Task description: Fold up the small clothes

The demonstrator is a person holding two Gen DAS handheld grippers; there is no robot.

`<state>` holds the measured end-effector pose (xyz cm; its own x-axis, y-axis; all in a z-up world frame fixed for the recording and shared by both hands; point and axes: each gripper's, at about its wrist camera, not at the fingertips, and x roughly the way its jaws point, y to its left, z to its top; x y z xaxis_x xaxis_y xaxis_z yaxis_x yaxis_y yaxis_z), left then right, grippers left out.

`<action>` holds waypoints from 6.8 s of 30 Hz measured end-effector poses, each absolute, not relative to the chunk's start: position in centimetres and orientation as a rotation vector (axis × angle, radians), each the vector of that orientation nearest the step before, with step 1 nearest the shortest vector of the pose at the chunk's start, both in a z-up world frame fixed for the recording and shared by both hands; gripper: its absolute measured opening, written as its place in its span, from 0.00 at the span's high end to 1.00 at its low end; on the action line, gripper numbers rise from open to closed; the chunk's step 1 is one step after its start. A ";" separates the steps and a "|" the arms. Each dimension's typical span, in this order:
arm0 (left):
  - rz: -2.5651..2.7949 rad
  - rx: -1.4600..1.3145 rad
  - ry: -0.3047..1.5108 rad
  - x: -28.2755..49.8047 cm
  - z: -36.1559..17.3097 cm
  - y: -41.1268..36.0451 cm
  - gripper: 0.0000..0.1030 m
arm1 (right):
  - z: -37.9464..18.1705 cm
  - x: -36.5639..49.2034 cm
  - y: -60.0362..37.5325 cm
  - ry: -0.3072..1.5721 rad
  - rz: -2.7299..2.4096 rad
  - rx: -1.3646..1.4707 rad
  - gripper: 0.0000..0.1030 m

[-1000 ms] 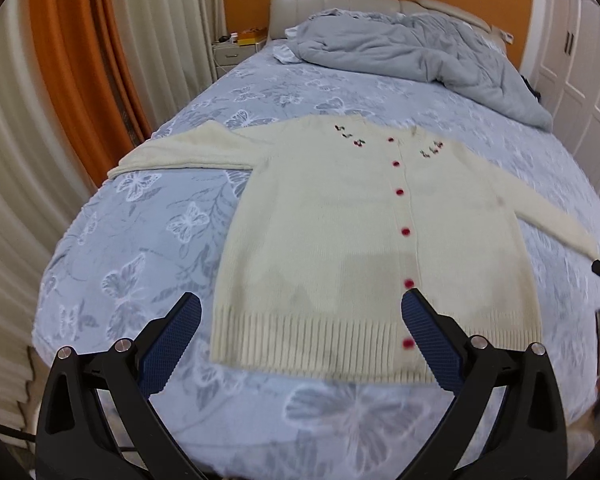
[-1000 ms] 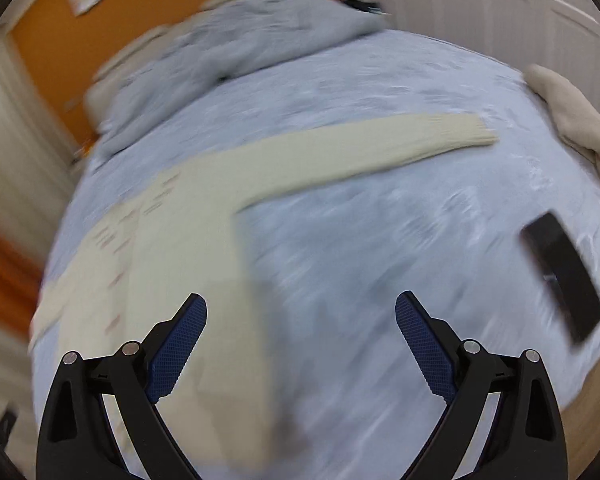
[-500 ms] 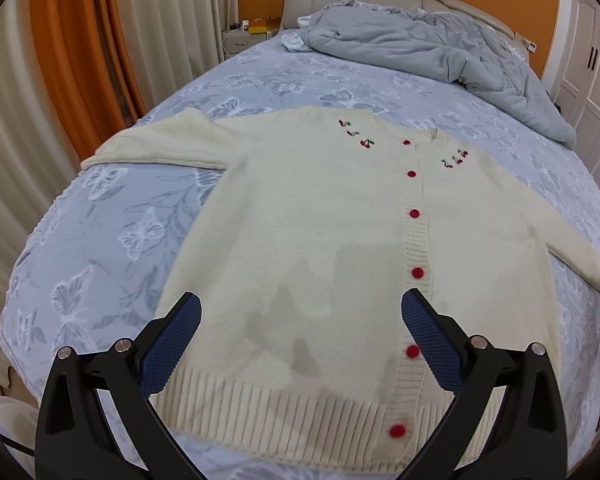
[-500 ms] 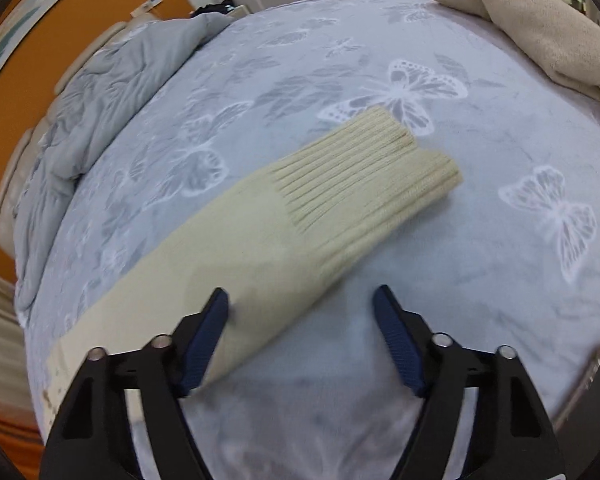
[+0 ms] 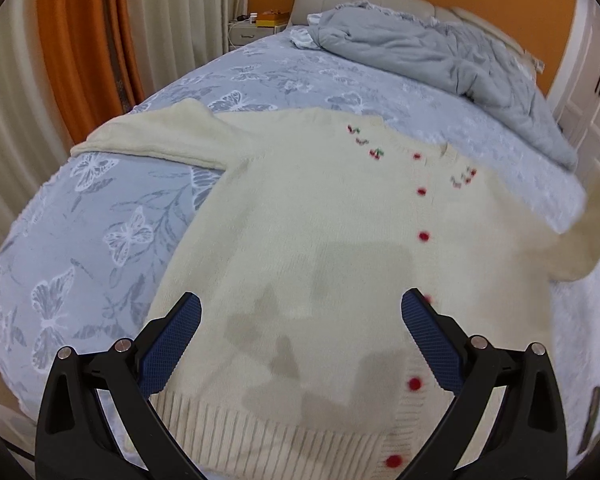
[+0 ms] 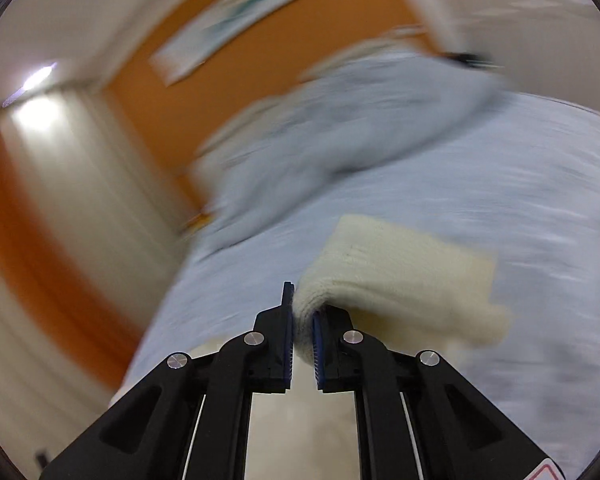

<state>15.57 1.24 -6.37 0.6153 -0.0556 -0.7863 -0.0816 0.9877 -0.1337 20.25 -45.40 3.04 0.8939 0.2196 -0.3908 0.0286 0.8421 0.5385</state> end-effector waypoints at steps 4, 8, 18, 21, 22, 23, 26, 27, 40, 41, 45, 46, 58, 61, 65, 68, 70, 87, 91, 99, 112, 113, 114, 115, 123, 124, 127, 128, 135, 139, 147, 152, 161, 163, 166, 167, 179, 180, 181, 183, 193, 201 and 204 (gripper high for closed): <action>-0.045 -0.297 0.891 16.9 -5.1 2.5 0.05 | 1.6 25.7 -33.0 0.601 0.363 0.484 0.85; -0.104 -0.409 0.925 20.4 -4.9 3.0 0.05 | -3.3 28.0 -27.4 0.802 0.334 0.395 0.78; -0.047 -0.588 1.081 31.7 -12.2 -0.1 0.05 | -8.8 16.8 -40.0 0.859 0.011 0.539 0.57; 0.015 -0.611 1.121 32.7 -15.2 -0.5 0.05 | -10.7 16.1 -42.4 0.874 0.006 0.672 0.57; 0.020 -0.589 1.086 32.5 -15.1 -0.9 0.05 | -11.1 16.3 -42.7 0.868 0.018 0.689 0.56; 0.010 -0.574 1.060 32.4 -14.9 -1.4 0.05 | -11.6 16.7 -42.9 0.864 0.028 0.700 0.56; -0.026 -0.586 1.042 33.1 -14.7 -2.4 0.12 | -12.0 18.1 -43.0 0.833 0.059 0.771 0.46; -0.034 -0.595 1.038 33.4 -14.7 -2.7 0.27 | -12.3 19.0 -42.6 0.819 0.064 0.813 0.43; -0.063 -0.332 0.865 37.4 -11.2 -2.6 0.87 | -12.2 21.1 -39.4 0.828 -0.033 0.610 0.90; -0.036 -0.309 0.926 37.7 -13.2 -2.4 0.88 | -13.6 21.3 -39.3 0.898 -0.070 0.591 0.91; -0.028 -0.224 0.881 35.9 -15.7 -1.9 0.77 | -10.1 17.9 -39.0 0.821 -0.139 0.543 0.78; -0.038 -0.246 0.872 35.6 -16.0 -1.6 0.77 | -8.6 17.2 -38.8 0.775 -0.157 0.509 0.78; -0.049 -0.279 0.817 34.7 -17.2 -0.9 0.74 | -12.9 32.6 -42.6 0.927 -0.261 0.351 0.96; -0.033 -0.246 0.813 34.5 -17.3 -1.3 0.74 | -12.3 31.7 -45.1 0.851 -0.317 0.559 0.99; -0.028 -0.236 0.812 34.5 -17.4 -1.5 0.74 | -10.9 28.9 -43.9 0.771 -0.254 0.537 0.95; -0.027 -0.236 0.812 34.5 -17.3 -1.5 0.74 | -13.8 27.7 -44.1 0.824 -0.282 0.465 1.00; -0.027 -0.235 0.813 34.5 -17.4 -1.5 0.74 | -12.3 27.0 -44.1 0.823 -0.310 0.517 0.89; -0.024 -0.228 0.811 34.5 -17.4 -1.5 0.73 | -13.3 21.8 -37.8 0.794 -0.298 0.308 0.89; -0.066 -0.315 0.815 34.6 -17.2 -0.3 0.73 | -13.2 22.1 -36.0 0.790 -0.356 0.207 0.89; 0.209 -0.610 0.636 30.8 -11.5 15.6 0.14 | -13.4 22.6 -35.1 0.799 -0.403 0.121 0.89; 0.561 -0.718 0.857 39.3 -14.6 33.6 0.92 | -13.8 22.9 -34.2 0.797 -0.434 0.076 0.89; 0.559 -0.658 0.804 39.2 -13.0 32.2 0.92 | -13.8 23.0 -34.2 0.796 -0.432 0.079 0.89; 0.523 -0.584 0.743 39.0 -11.0 30.3 0.92 | -13.8 23.0 -34.2 0.795 -0.432 0.080 0.89; 0.450 -0.476 0.680 38.8 -8.2 26.9 0.92 | -13.9 23.0 -34.3 0.793 -0.431 0.081 0.89; -0.225 -0.407 0.631 34.6 0.6 2.1 0.92 | -13.8 22.9 -34.4 0.787 -0.423 0.102 0.89; -0.274 -0.401 0.661 33.9 -0.1 0.0 0.91 | -13.8 22.9 -34.5 0.786 -0.420 0.106 0.89; -0.386 -0.334 0.849 33.3 -5.7 -7.1 0.71 | -13.8 22.7 -35.0 0.781 -0.402 0.139 0.89; -0.368 -0.315 0.902 33.3 -7.6 -8.1 0.49 | -13.8 22.7 -35.1 0.779 -0.398 0.146 0.89; -0.264 -0.586 0.858 28.8 -10.7 -1.3 0.23 | -13.6 22.5 -36.3 0.780 -0.342 0.241 0.89; -0.129 -0.686 0.826 29.9 -10.9 4.3 0.17 | -11.2 22.6 -35.2 0.783 -0.250 0.318 0.64; 0.066 -0.822 0.963 34.2 -15.7 8.5 0.19 | -7.8 29.4 -20.7 0.866 -0.039 0.022 0.34; 0.117 -0.702 0.952 33.9 -15.3 7.1 0.28 | -11.4 34.6 -17.9 1.024 -0.034 -0.068 0.77; 0.108 -0.455 0.857 31.5 -16.2 5.3 0.29 | -14.4 26.3 -34.0 0.927 -0.125 0.646 0.78; 0.106 -0.430 0.846 31.2 -16.1 5.0 0.28 | -13.7 25.0 -35.0 0.853 -0.086 0.674 0.68; 0.074 -0.583 0.833 31.0 -15.7 6.9 0.30 | -12.6 25.3 -36.2 0.838 -0.103 0.707 0.43; 0.071 -0.660 0.832 31.0 -15.8 7.8 0.34 | -12.3 25.6 -36.8 0.828 -0.115 0.717 0.42; 0.182 -0.953 0.794 31.4 -17.7 11.9 0.80 | -4.2 25.9 -36.8 0.557 0.045 0.611 0.90; 0.177 -0.934 0.775 31.2 -18.0 11.7 0.80 | -5.2 26.3 -37.2 0.589 0.009 0.593 0.90; 0.173 -0.892 0.759 31.0 -18.0 11.3 0.79 | -8.2 27.5 -38.2 0.701 -0.063 0.583 0.90; 0.173 -0.810 0.754 31.0 -17.7 10.4 0.79 | -13.7 28.9 -39.6 0.914 -0.151 0.595 0.92; 0.028 -0.841 0.716 29.2 -15.9 10.0 0.50 | -7.0 23.9 -37.0 0.717 -0.226 0.461 0.72; 0.042 -0.698 0.708 30.0 -17.8 9.7 0.70 | -7.6 36.0 -14.9 0.989 0.365 0.148 1.00; 0.003 -0.741 0.668 29.4 -18.3 10.3 0.70 | -9.4 39.9 -9.2 1.047 0.416 0.092 1.00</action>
<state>29.44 10.29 -18.32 0.7947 -0.2253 -0.5636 -0.2300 0.7476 -0.6231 39.85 -9.22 -9.43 0.4298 0.3759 -0.8210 -0.2896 0.9186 0.2689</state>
